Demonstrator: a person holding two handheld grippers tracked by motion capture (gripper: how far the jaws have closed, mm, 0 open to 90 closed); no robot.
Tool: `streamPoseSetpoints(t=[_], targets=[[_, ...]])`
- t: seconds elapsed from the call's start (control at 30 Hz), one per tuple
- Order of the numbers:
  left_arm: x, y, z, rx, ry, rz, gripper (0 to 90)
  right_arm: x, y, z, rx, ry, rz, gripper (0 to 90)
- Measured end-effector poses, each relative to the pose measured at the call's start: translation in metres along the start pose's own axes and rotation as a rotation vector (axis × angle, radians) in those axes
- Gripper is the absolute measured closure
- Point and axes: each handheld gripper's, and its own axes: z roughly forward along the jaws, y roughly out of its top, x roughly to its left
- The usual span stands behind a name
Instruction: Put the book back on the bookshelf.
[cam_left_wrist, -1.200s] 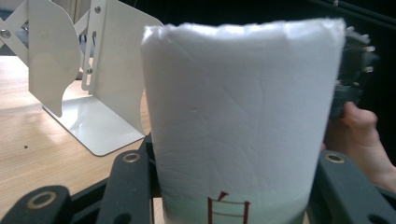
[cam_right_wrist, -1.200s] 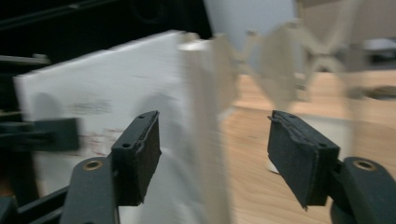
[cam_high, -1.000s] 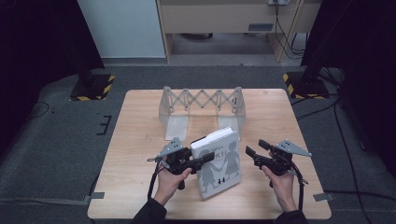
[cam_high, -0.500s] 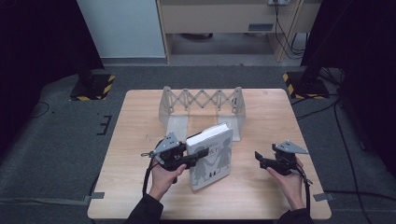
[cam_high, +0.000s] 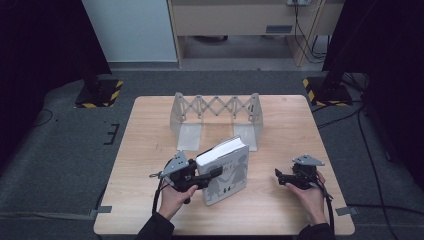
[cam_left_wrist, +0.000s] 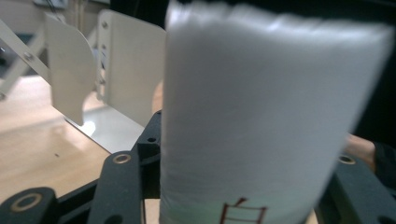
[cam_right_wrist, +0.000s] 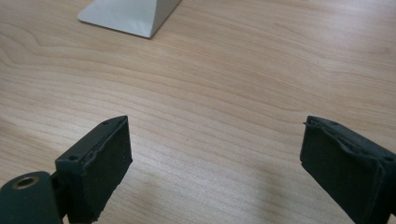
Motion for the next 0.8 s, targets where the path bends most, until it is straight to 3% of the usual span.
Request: streamPoseSetpoints(t=[0.33,0.57,0.67,0.8], targets=[[-0.002,-0.002,0.002,-0.009,0.016,0.007,44.4,-0.007,-0.006,0.01,0.061,-0.032,0.009,7.4],[-0.004,-0.004,0.009,-0.031,0.027,-0.018,39.5,-0.009,-0.008,0.013,0.073,-0.04,0.019,6.7],[-0.005,-0.003,0.012,-0.01,0.029,0.003,36.3,-0.011,-0.008,0.013,0.082,-0.03,0.04,6.5],[-0.004,-0.003,0.011,0.0,0.037,0.037,42.8,-0.011,-0.008,0.013,0.08,-0.031,0.04,6.7]])
